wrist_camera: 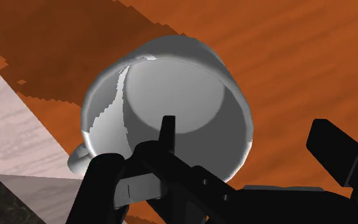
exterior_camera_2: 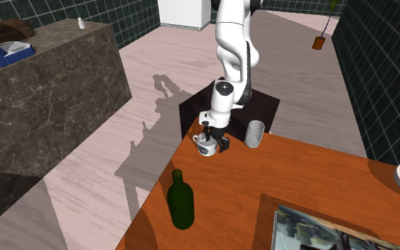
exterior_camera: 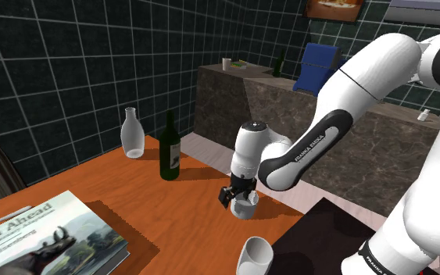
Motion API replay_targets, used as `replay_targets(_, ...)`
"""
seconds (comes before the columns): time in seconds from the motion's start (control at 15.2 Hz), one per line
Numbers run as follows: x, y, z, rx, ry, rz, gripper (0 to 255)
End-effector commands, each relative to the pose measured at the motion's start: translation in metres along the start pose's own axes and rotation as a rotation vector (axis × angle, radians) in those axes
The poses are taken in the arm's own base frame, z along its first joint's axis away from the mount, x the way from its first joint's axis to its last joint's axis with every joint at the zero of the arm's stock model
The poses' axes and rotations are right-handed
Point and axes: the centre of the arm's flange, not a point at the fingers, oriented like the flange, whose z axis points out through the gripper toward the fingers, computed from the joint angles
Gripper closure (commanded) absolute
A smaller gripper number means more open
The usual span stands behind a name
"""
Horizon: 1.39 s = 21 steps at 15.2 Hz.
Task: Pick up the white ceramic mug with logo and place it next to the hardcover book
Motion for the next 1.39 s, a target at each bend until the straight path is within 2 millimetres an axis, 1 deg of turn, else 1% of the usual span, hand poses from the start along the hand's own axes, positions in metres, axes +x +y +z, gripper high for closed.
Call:
replay_targets(0.0,0.0010,0.0004,0.0107,0.000,0.000,0.000,0)
replay_targets(0.13,0.0010,0.0004,0.0190,0.000,0.000,0.000,0)
replay_targets(0.59,0.0010,0.0004,0.0189,0.000,0.000,0.000,0)
replay_targets(0.66,0.0010,0.0004,0.0189,0.000,0.000,0.000,255)
replay_targets(1.25,0.0010,0.0004,0.0190,0.000,0.000,0.000,255)
replay_targets(1.32,0.0013,0.0007,0.0137,0.000,0.000,0.000,255)
